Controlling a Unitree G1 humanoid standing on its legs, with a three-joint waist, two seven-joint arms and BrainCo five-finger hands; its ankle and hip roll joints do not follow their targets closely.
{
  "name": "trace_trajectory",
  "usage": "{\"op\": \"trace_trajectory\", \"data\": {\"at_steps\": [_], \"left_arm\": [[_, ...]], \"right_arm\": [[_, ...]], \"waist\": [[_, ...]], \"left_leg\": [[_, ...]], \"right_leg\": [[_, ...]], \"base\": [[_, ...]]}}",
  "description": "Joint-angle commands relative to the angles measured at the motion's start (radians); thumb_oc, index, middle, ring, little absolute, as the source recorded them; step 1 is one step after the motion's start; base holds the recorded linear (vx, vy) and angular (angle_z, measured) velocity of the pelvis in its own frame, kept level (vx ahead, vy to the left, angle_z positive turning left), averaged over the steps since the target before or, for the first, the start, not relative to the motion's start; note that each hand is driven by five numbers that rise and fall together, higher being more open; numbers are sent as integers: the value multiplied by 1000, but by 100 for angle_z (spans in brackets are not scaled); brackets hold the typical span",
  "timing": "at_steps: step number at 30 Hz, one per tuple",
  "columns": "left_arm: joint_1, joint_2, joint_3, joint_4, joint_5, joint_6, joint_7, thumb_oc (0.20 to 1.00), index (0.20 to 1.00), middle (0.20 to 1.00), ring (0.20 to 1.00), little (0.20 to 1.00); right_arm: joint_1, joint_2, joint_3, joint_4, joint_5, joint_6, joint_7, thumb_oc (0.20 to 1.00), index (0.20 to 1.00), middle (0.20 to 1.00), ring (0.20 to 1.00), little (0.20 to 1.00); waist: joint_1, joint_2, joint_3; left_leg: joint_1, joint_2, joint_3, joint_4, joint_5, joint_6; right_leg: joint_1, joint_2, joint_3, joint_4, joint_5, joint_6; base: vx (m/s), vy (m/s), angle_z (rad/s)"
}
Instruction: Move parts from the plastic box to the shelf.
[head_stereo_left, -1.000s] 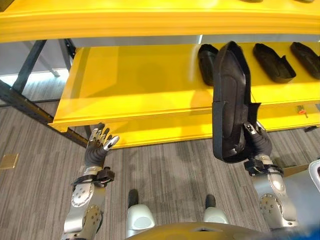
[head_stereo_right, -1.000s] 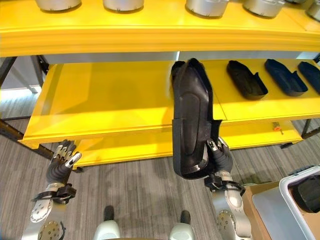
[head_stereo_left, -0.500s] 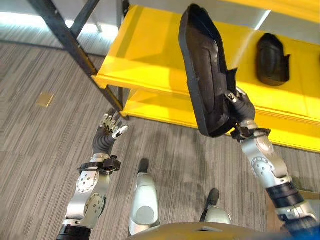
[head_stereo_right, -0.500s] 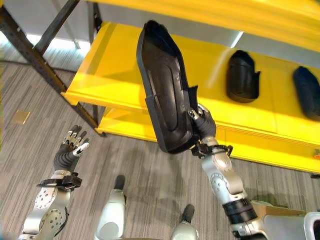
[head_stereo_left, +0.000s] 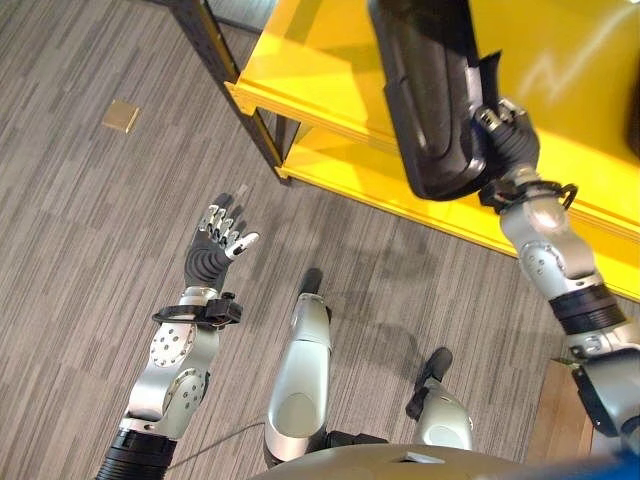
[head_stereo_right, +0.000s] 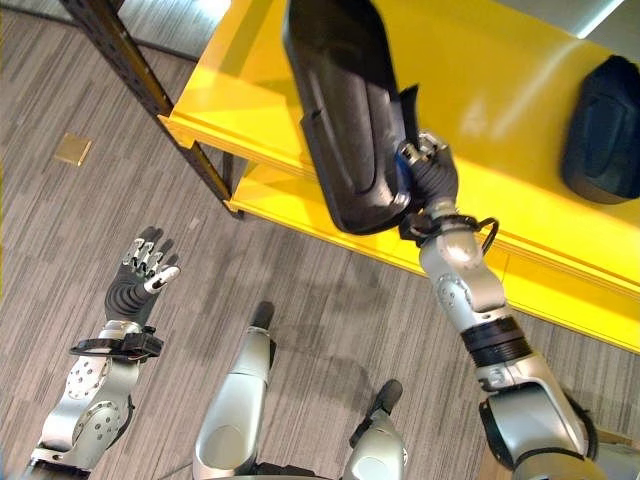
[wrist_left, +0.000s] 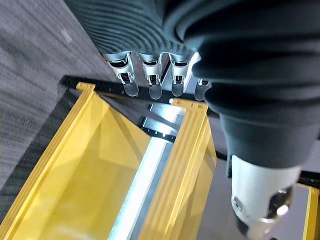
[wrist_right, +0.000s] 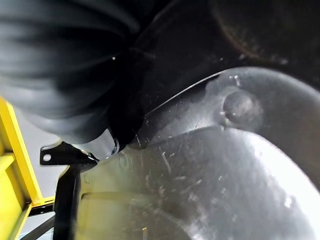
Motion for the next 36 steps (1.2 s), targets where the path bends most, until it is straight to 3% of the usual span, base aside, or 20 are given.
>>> {"op": "trace_trajectory", "data": {"at_steps": [1, 8, 15, 25, 36], "left_arm": [[15, 32, -41, -105, -49, -52, 6, 1000, 1000, 1000, 1000, 1000], [7, 43, -72, -111, -79, -64, 6, 1000, 1000, 1000, 1000, 1000], [-13, 56, -111, -107, -108, -82, 1, 1000, 1000, 1000, 1000, 1000], [-48, 65, -151, -81, -109, -104, -1, 1000, 1000, 1000, 1000, 1000], [-88, 53, -178, -64, -107, -112, 6, 1000, 1000, 1000, 1000, 1000]], "right_arm": [[-162, -65, -43, 27, -3, -76, -32, 200, 200, 200, 200, 200], [-407, -128, -9, 251, -17, -74, -96, 200, 200, 200, 200, 200], [-674, -179, 45, 614, -6, -63, -130, 200, 200, 200, 200, 200], [-780, -237, 53, 911, 99, -54, -111, 200, 200, 200, 200, 200], [-735, -200, 16, 970, 146, -56, -115, 200, 200, 200, 200, 200]], "waist": [[18, 25, -26], [22, 40, -14], [23, 57, -17], [29, 85, -22], [21, 104, -10]], "left_leg": [[85, 3, 92, -149, 42, 20], [47, -5, 98, -120, 27, 26], [10, -17, 93, -111, 22, 30], [-29, -38, 90, -98, 15, 34], [-38, -44, 97, -81, 4, 44]], "right_leg": [[47, -45, -30, 190, -136, 13], [14, -50, -18, 202, -139, 5], [-7, -50, -16, 198, -145, 0], [-22, -55, -22, 197, -157, -1], [-31, -57, -10, 203, -168, -6]], "base": [[9, 45, 8], [3, 35, 4], [3, 5, 2], [0, 0, 0], [0, 0, 0]]}}
